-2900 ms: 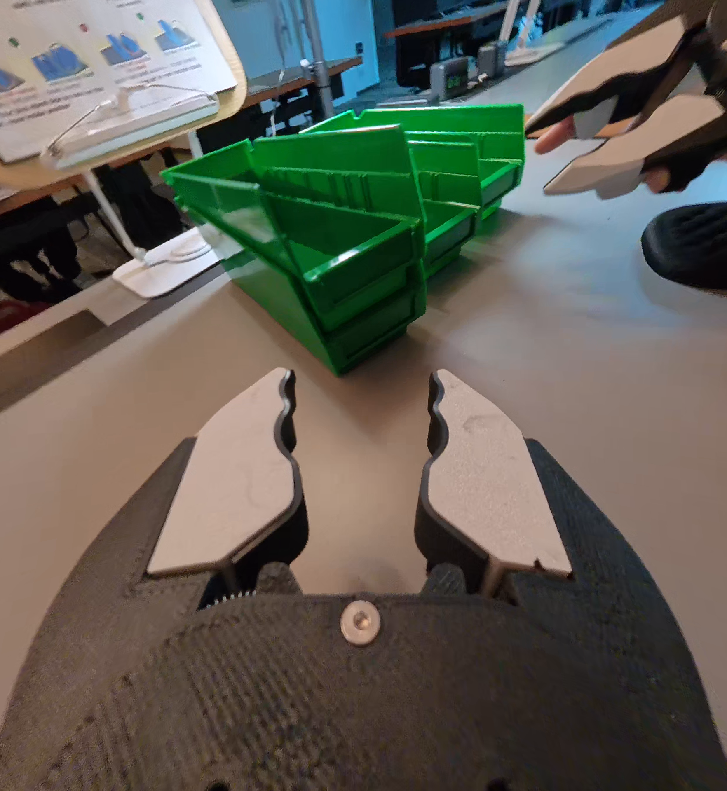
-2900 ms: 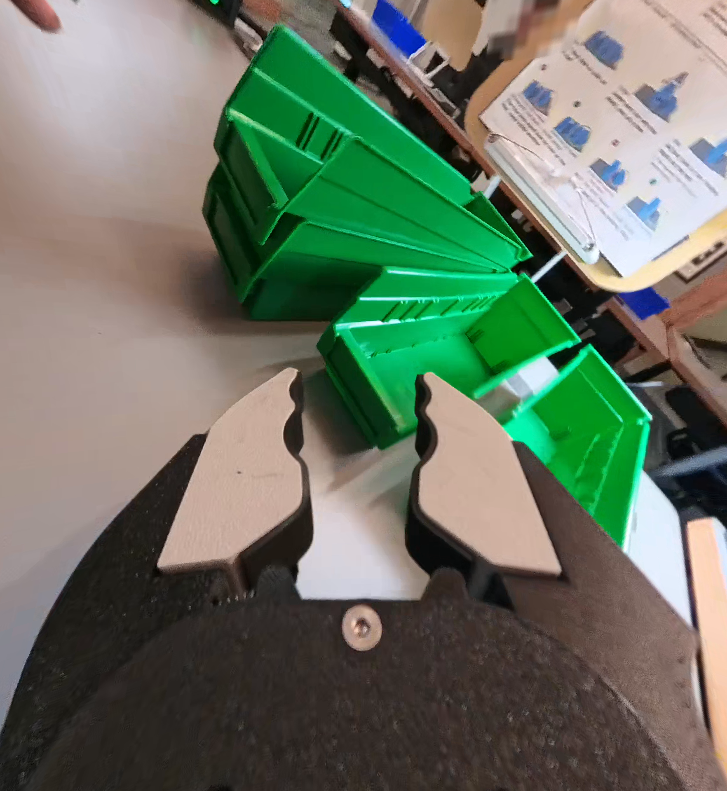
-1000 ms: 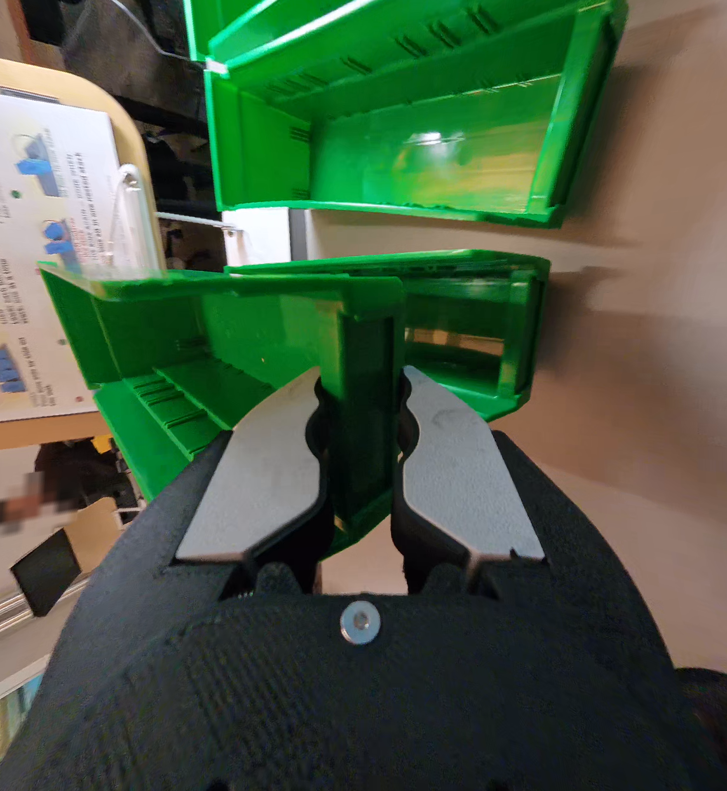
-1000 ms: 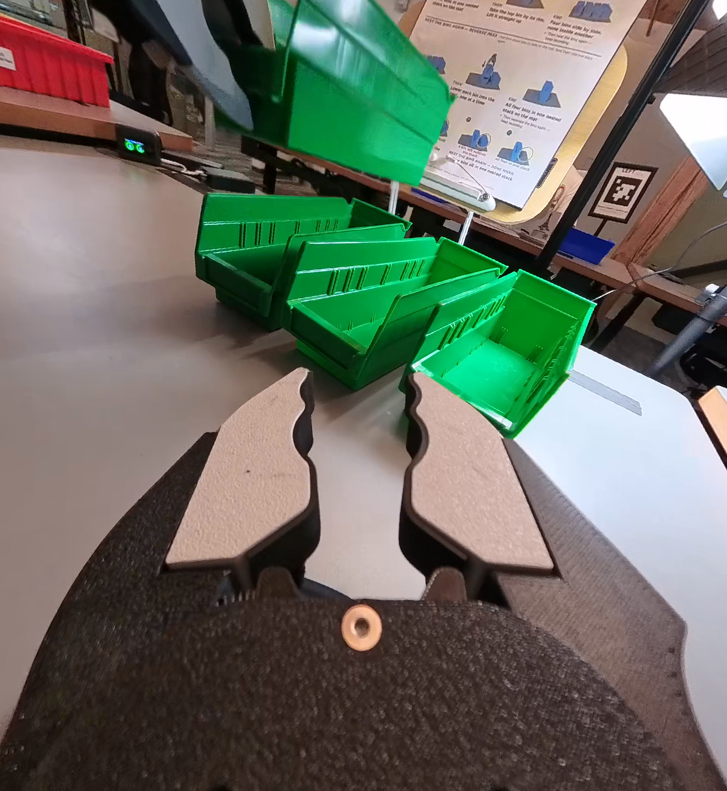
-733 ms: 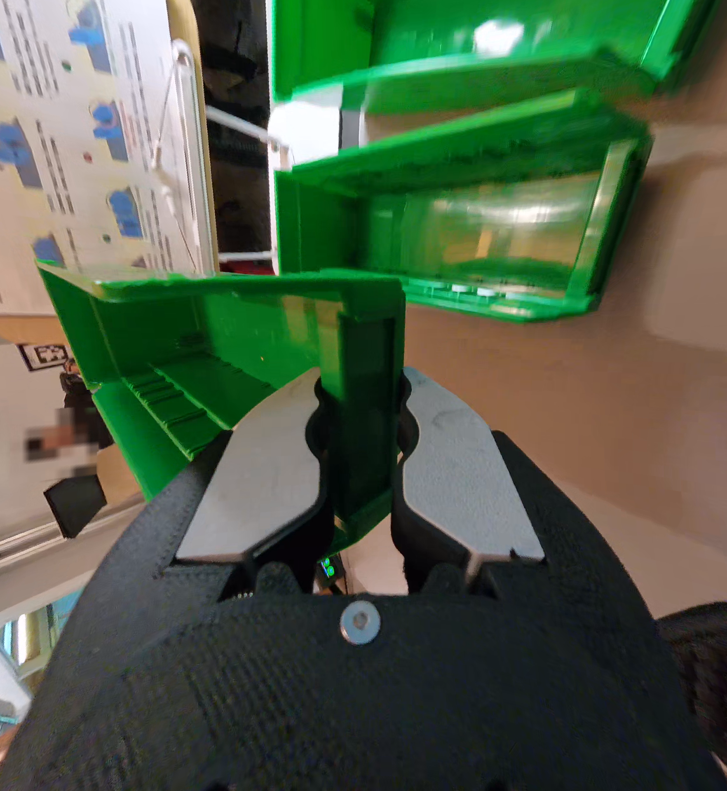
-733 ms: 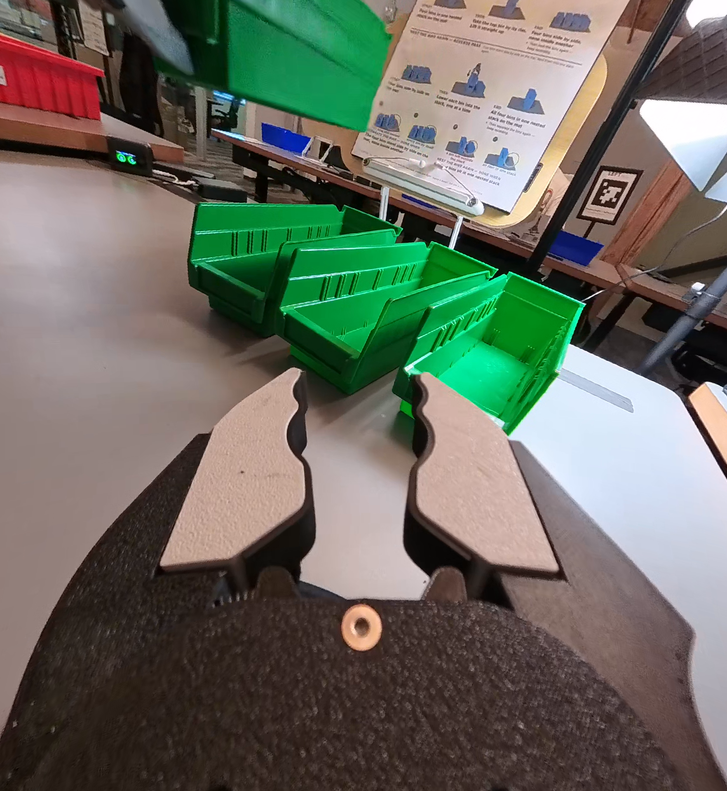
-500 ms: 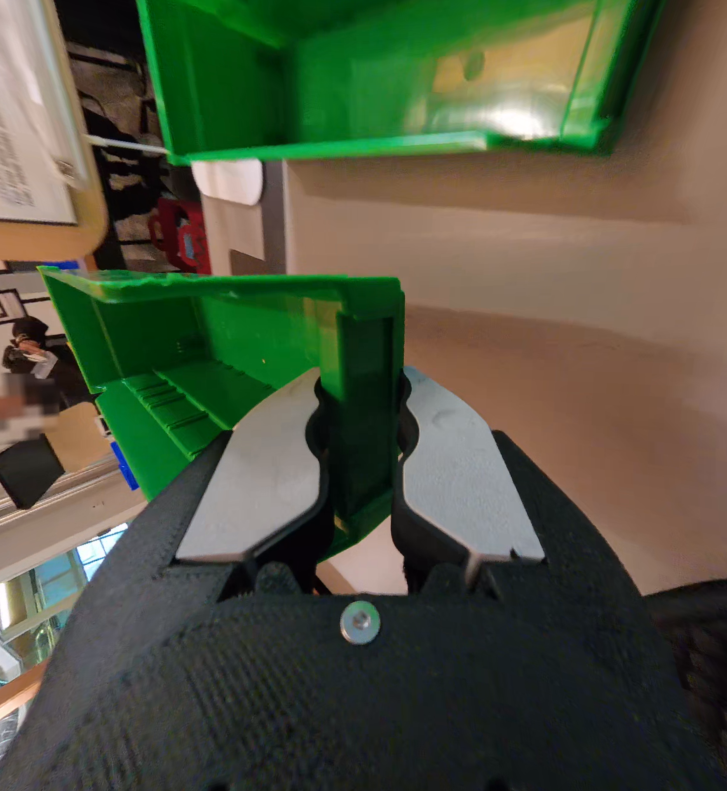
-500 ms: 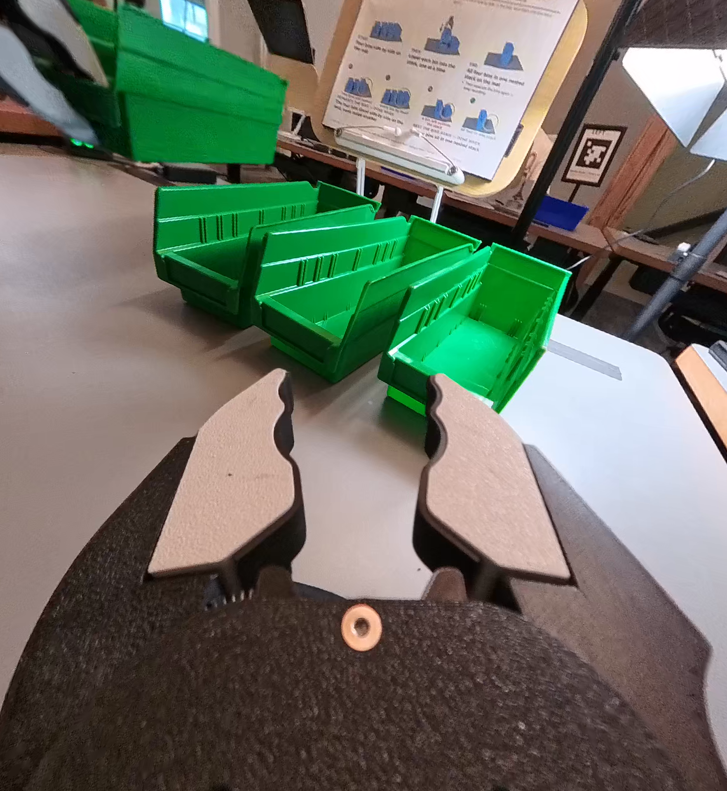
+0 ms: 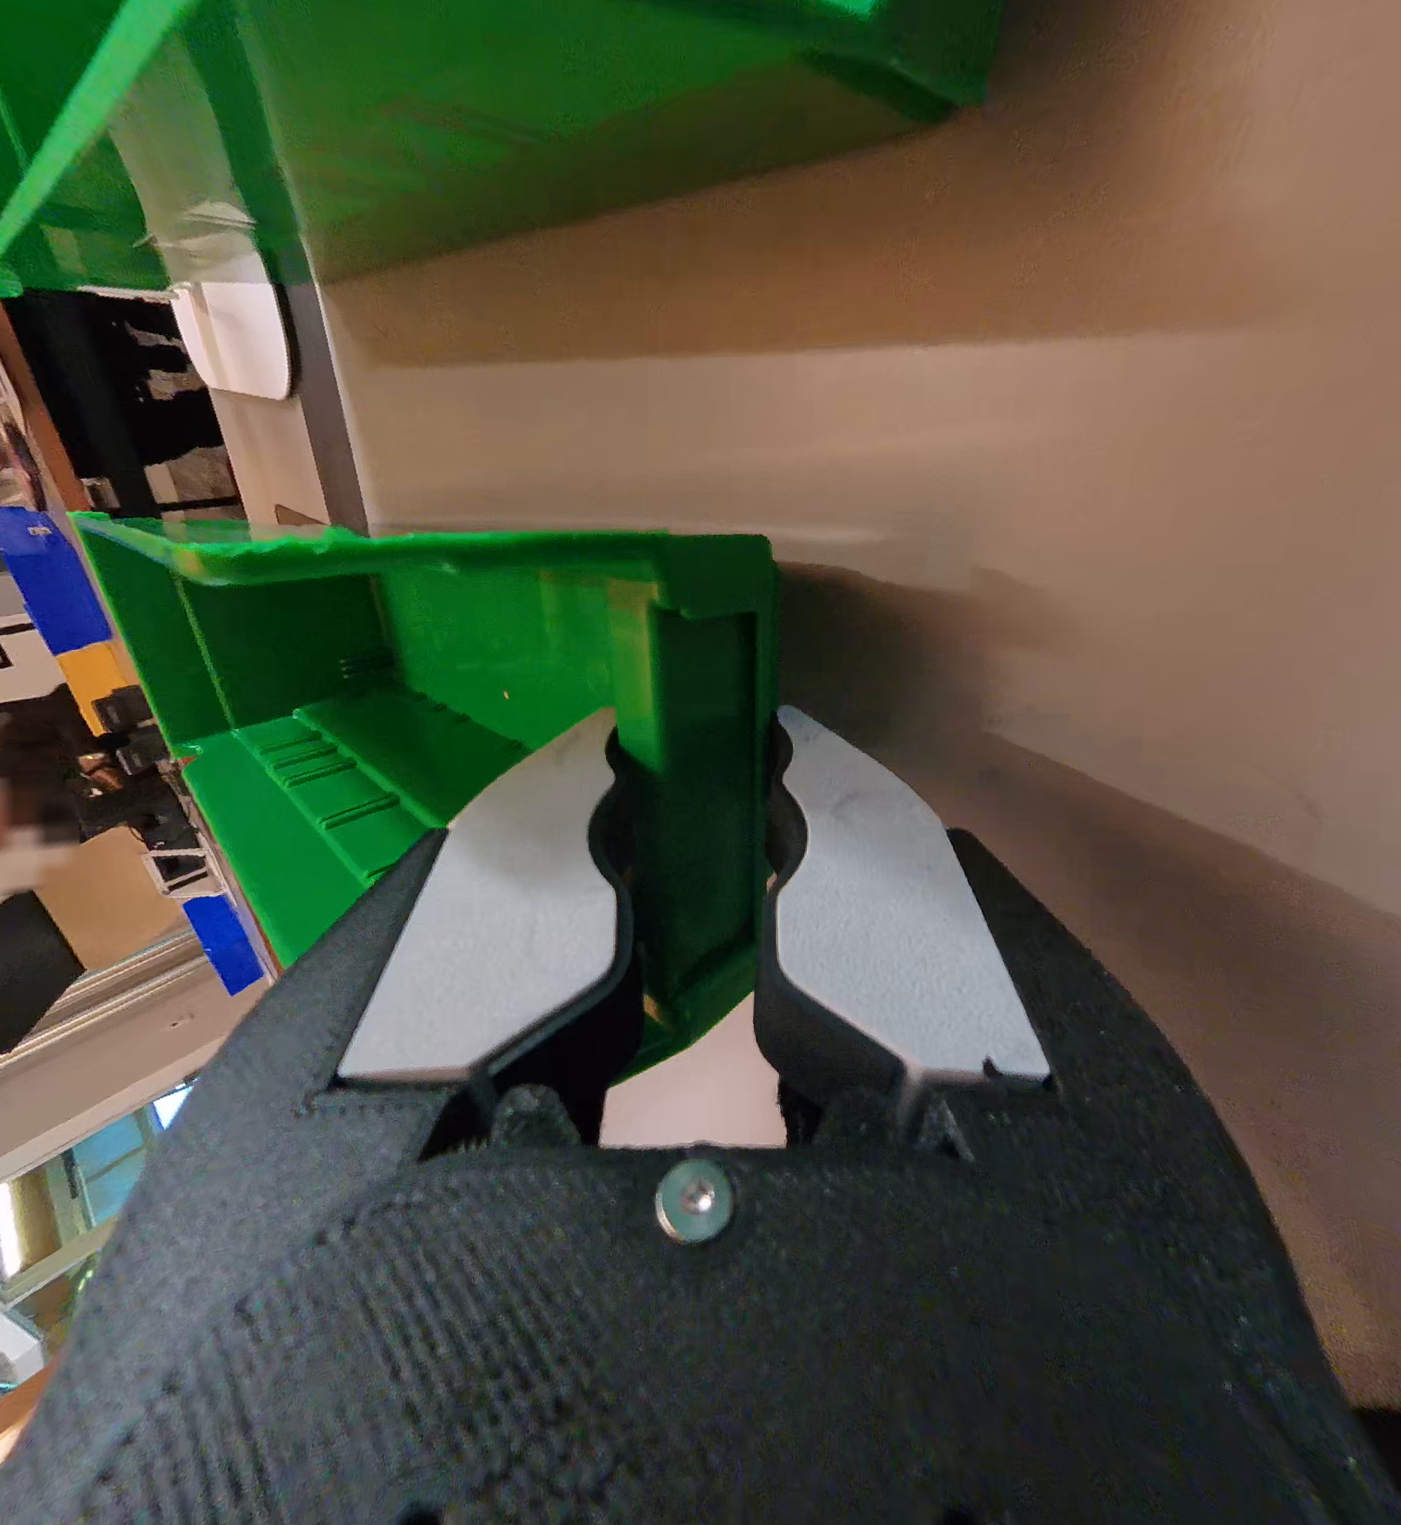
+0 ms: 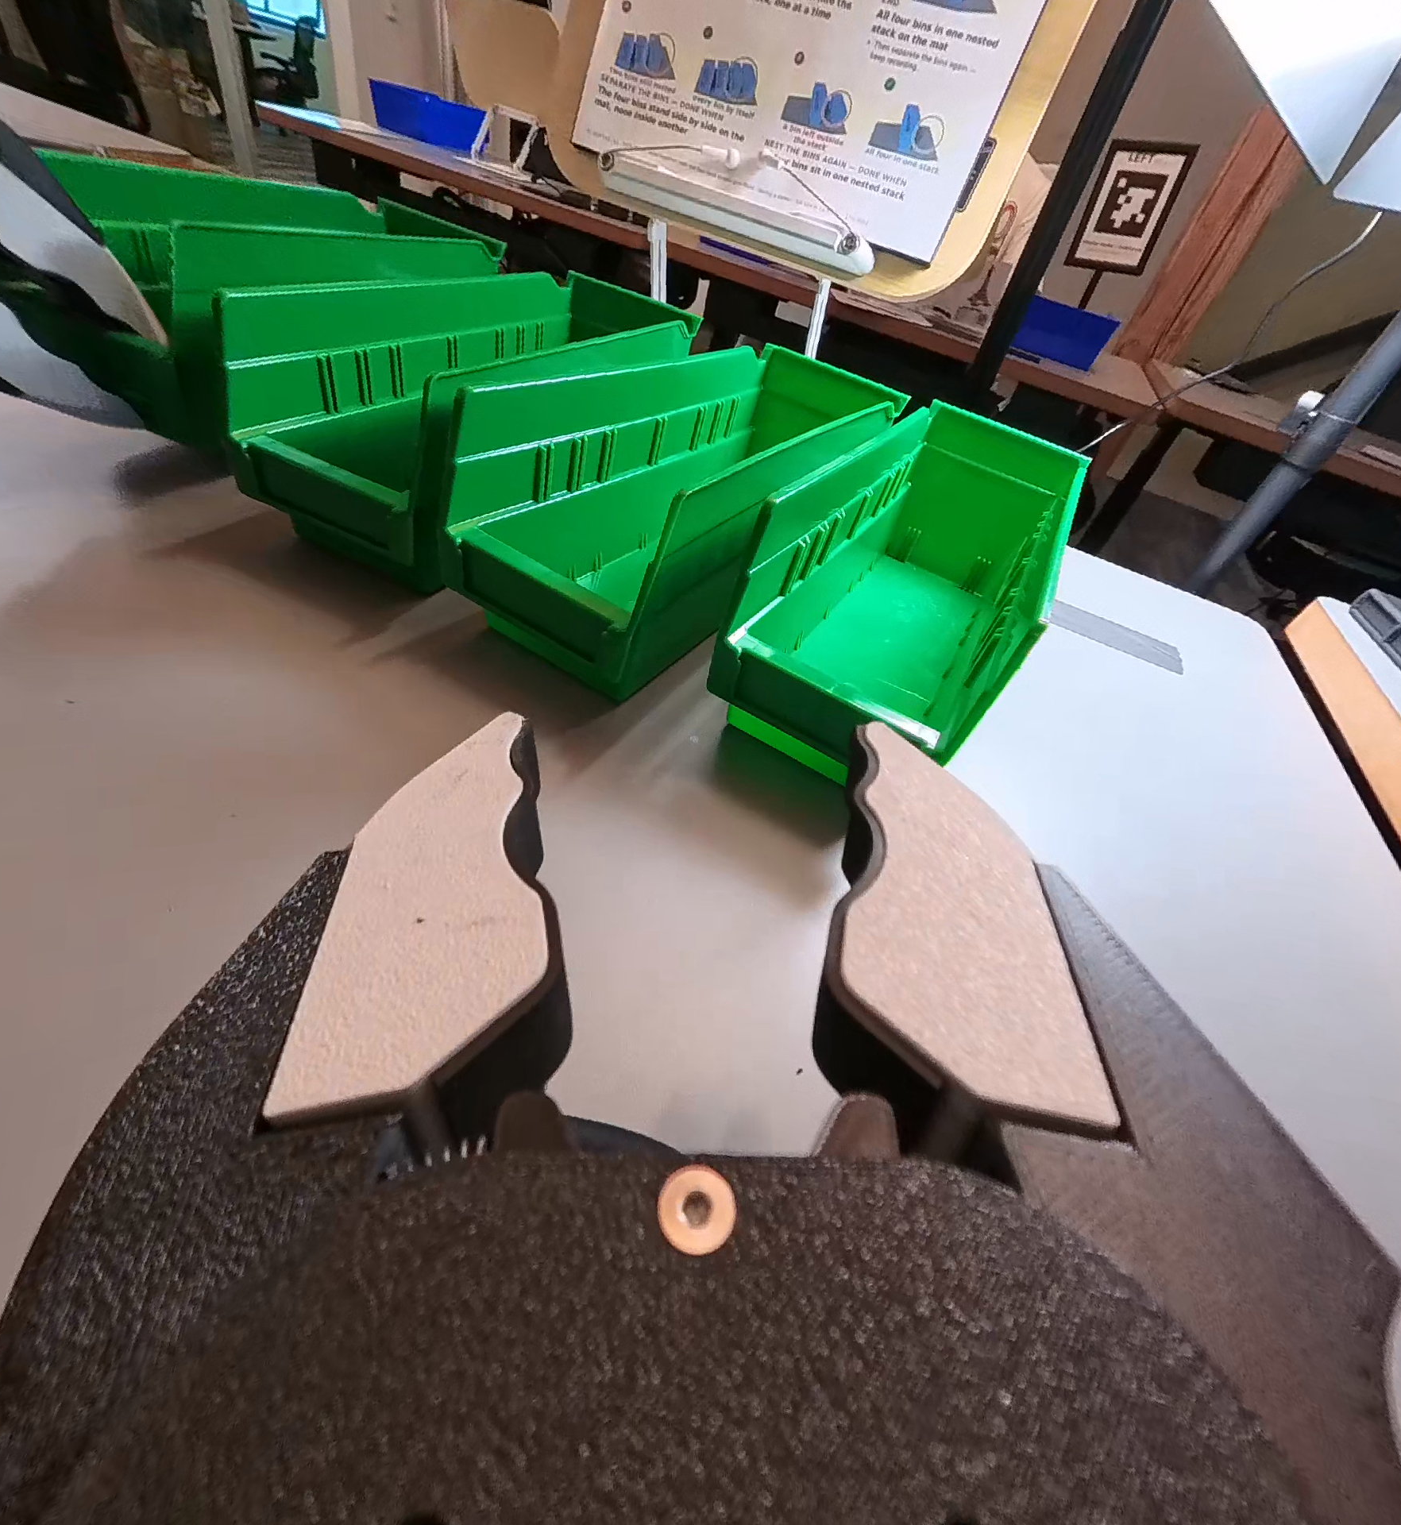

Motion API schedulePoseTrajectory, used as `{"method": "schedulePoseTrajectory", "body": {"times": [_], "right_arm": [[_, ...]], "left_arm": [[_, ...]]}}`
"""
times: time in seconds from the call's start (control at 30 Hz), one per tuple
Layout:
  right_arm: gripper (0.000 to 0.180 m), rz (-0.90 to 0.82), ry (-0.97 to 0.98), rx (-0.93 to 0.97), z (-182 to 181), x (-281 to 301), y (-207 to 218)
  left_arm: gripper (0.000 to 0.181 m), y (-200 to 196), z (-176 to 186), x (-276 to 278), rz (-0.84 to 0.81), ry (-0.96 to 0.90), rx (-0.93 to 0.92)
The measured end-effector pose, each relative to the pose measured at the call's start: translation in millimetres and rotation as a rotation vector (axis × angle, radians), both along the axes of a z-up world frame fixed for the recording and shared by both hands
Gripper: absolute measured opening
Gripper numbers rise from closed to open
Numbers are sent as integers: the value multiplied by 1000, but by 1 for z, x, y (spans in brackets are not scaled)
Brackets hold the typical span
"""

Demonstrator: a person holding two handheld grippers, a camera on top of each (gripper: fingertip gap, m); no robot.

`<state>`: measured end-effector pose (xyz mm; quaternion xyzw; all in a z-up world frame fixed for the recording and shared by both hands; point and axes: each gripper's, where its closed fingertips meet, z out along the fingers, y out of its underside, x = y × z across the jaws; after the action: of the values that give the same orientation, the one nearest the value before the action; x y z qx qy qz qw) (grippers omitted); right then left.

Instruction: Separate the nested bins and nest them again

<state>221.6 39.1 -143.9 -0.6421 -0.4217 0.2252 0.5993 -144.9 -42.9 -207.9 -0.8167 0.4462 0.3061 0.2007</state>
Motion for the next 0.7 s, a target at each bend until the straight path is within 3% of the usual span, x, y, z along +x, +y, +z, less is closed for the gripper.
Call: {"method": "schedulePoseTrajectory", "body": {"times": [0.23,0.37,0.5,0.6,0.7], "right_arm": [[71,-1,4,-2,0,0,0],[71,-4,10,-6,1,1,0],[71,-8,5,-6,-2,0,0],[70,-2,-18,-5,-4,-2,-1],[67,39,-75,-11,-8,-9,-6]], "left_arm": [[35,12,-13,-6,-79,10,86],[55,12,7,7,-104,-91,231],[59,-8,39,44,-95,-453,377],[48,-23,57,67,-70,-744,444],[40,-28,47,85,1,-887,388]]}}
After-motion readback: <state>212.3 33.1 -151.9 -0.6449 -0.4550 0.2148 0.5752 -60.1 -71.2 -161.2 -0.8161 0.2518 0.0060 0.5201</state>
